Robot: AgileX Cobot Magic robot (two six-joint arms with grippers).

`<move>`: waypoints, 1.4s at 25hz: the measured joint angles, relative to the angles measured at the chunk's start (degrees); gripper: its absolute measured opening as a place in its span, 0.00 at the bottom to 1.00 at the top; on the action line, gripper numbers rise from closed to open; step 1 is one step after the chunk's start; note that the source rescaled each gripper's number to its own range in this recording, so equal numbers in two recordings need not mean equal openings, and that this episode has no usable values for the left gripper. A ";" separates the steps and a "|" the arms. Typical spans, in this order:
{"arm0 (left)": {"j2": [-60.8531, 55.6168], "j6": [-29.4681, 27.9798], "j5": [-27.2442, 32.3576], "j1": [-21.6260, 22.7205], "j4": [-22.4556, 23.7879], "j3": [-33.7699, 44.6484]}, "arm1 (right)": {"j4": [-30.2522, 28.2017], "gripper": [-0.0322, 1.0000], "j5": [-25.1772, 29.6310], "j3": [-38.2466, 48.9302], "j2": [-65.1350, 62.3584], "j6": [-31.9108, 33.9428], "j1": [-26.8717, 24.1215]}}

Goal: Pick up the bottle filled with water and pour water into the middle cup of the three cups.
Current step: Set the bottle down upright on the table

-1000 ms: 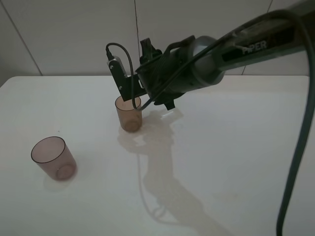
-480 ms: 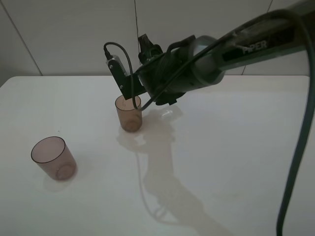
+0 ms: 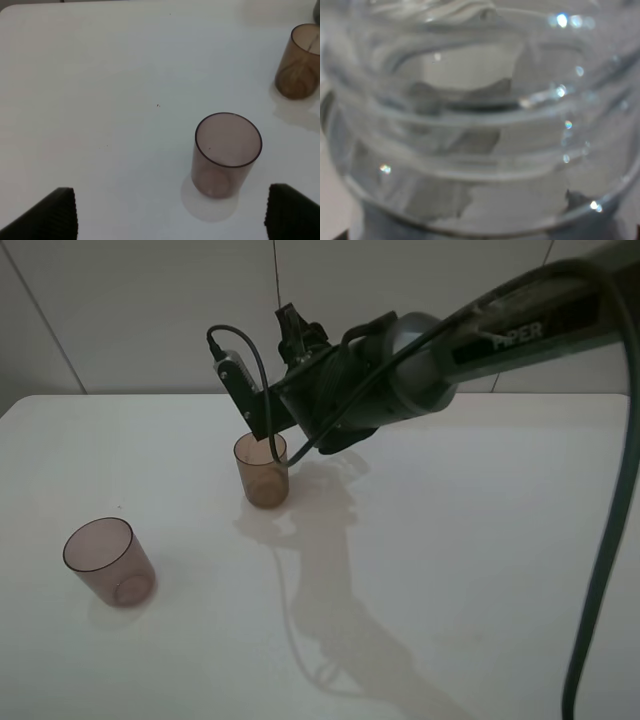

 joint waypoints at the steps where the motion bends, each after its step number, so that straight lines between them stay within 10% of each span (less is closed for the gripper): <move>1: 0.00 0.00 0.00 0.00 0.00 0.00 | 0.00 0.04 0.12 0.00 0.00 0.00 0.00; 35: 0.00 0.00 0.00 0.00 0.00 0.00 | -0.03 0.04 1.75 0.00 0.00 -6.07 0.00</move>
